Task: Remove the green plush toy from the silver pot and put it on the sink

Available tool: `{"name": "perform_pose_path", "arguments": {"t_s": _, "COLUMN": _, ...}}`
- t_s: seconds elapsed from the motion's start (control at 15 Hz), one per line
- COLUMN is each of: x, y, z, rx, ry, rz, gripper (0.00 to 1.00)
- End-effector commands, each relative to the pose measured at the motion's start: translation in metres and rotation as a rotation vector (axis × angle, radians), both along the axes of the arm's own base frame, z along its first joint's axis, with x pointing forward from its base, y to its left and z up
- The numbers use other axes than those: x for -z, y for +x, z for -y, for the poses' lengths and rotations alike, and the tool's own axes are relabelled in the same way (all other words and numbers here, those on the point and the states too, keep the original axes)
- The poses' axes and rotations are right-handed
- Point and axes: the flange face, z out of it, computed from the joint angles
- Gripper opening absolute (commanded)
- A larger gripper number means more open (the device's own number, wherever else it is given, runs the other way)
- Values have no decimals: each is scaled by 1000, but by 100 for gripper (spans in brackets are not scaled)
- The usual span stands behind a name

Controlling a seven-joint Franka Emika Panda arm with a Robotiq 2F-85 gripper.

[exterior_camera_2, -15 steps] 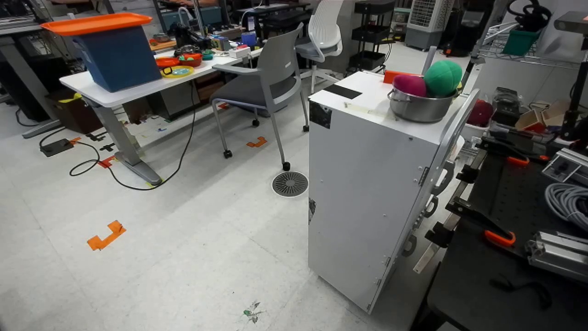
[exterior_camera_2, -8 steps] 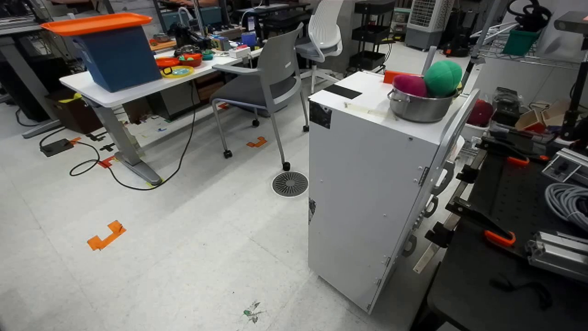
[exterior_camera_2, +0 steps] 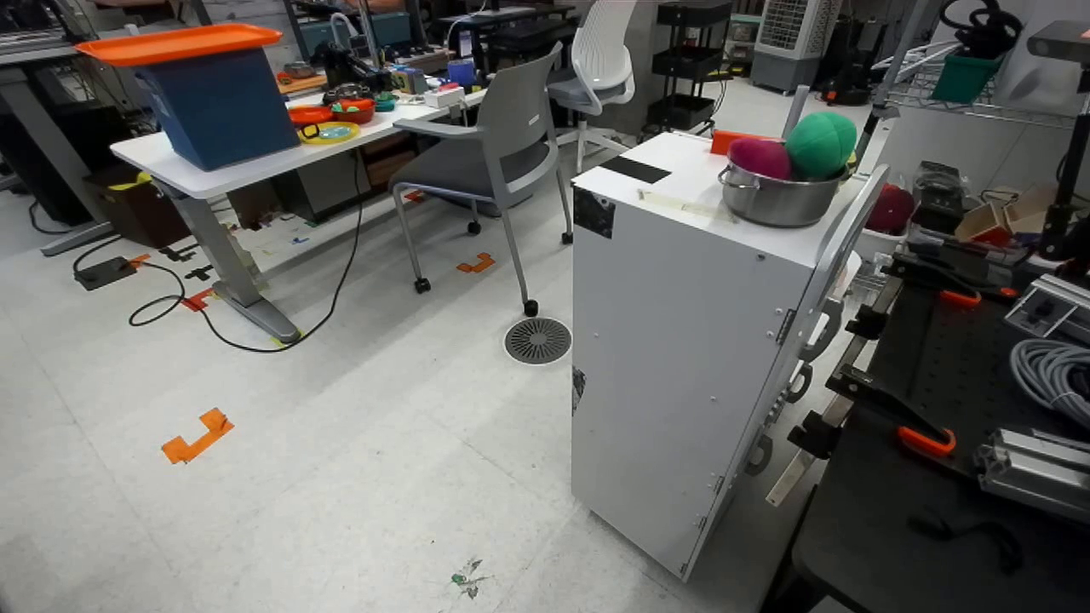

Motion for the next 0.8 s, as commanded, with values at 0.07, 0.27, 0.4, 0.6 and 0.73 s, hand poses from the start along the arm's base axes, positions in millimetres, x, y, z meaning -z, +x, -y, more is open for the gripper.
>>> {"name": "perform_pose_path", "arguments": {"t_s": 0.07, "x": 1, "y": 1, "z": 1, "rx": -5, "ry": -3, "rz": -2, "gripper": 100}}
{"name": "perform_pose_path", "arguments": {"t_s": 0.27, "x": 2, "y": 4, "z": 6, "rx": 12, "ry": -12, "rz": -6, "gripper": 100}}
{"name": "perform_pose_path", "arguments": {"t_s": 0.4, "x": 2, "y": 6, "z": 17, "rx": 43, "ry": -27, "rz": -10, "gripper": 100}}
{"name": "perform_pose_path", "arguments": {"t_s": 0.6, "x": -2, "y": 9, "z": 40, "rx": 103, "ry": -25, "rz": -2, "gripper": 100}}
{"name": "perform_pose_path", "arguments": {"t_s": 0.73, "x": -2, "y": 12, "z": 54, "rx": 137, "ry": -18, "rz": -9, "gripper": 100}}
